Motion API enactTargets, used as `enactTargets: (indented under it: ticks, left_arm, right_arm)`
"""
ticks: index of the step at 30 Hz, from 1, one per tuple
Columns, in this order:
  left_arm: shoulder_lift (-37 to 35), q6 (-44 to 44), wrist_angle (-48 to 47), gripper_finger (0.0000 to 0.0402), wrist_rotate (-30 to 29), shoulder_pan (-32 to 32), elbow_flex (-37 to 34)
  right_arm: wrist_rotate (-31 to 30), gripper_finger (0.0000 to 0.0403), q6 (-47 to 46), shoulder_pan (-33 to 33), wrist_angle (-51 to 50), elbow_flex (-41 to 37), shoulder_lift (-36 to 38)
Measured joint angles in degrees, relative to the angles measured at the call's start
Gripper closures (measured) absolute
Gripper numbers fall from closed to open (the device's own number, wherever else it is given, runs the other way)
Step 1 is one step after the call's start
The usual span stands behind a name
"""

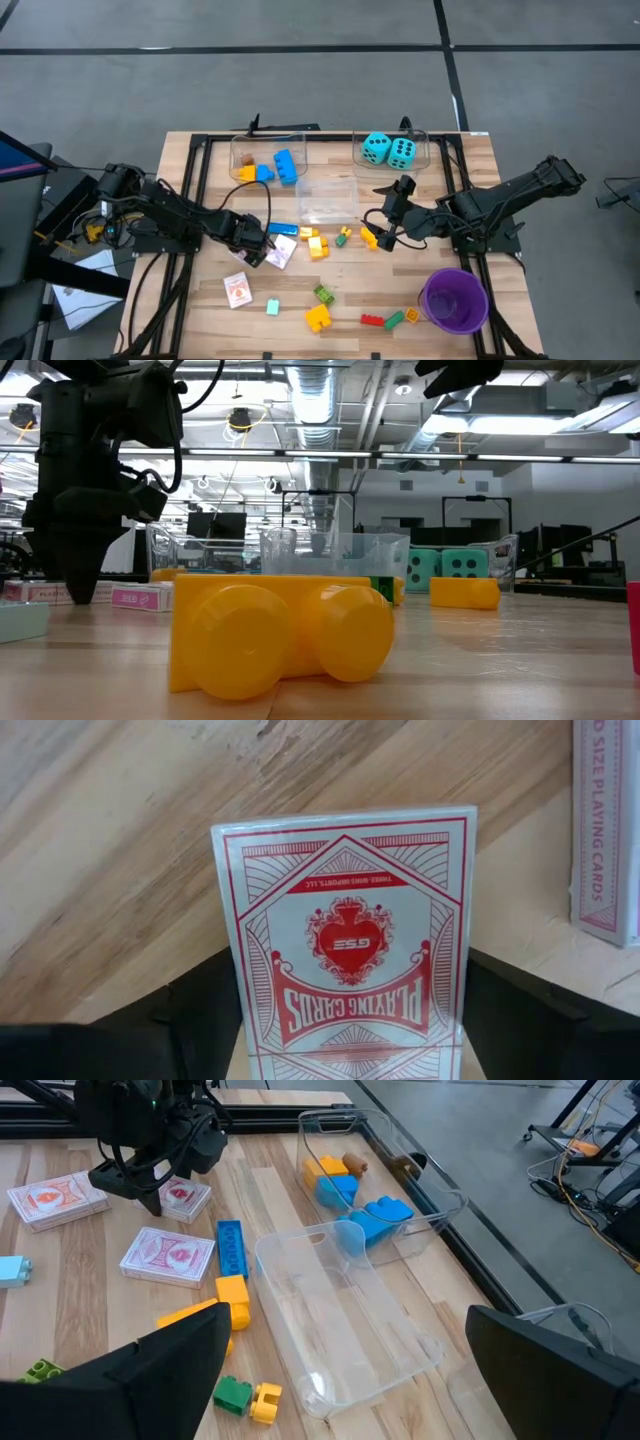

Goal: Pick & Place Toys
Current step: Put the red deck of cards into the bottom transparent bin

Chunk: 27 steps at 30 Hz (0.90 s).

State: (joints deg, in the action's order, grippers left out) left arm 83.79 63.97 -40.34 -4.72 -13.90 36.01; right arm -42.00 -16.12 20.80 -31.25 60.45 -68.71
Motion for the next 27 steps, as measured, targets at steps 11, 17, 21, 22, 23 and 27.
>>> enactTargets:
  ticks: [11, 17, 21, 22, 23, 27]
  left_arm:
    - [-7.5, -5.67, 0.7, 0.01, -3.2, 0.42, -0.57]
    - [-19.03, -14.14, 4.85, 0.01, -0.12, 0.33, -0.44]
    - [-25.44, -20.37, 9.82, 0.01, 3.66, -0.38, -0.39]
    - [-26.6, -21.87, 11.63, 0.01, 4.6, -0.65, -0.39]
    - [-27.67, -23.16, 13.54, 0.01, 5.42, -0.83, -0.37]
    - [-29.3, -28.27, 22.01, 0.01, 6.65, -0.86, -0.35]
  right_arm:
    - [0.0, 0.0007, 0.04, -0.01, 0.16, 0.01, 0.0]
    - [0.0, 0.0007, 1.77, -0.01, 0.43, 0.0, 0.0]
    - [0.34, 0.0007, 5.0, 0.0, 0.42, 0.02, 0.0]
    - [1.0, 0.0007, 6.01, 0.08, 0.41, 0.01, -0.09]
    - [1.97, 0.0007, 7.11, 0.15, 0.66, 0.05, -0.68]
    - [6.49, 0.0007, 13.95, 0.57, 2.42, -0.09, -4.17]
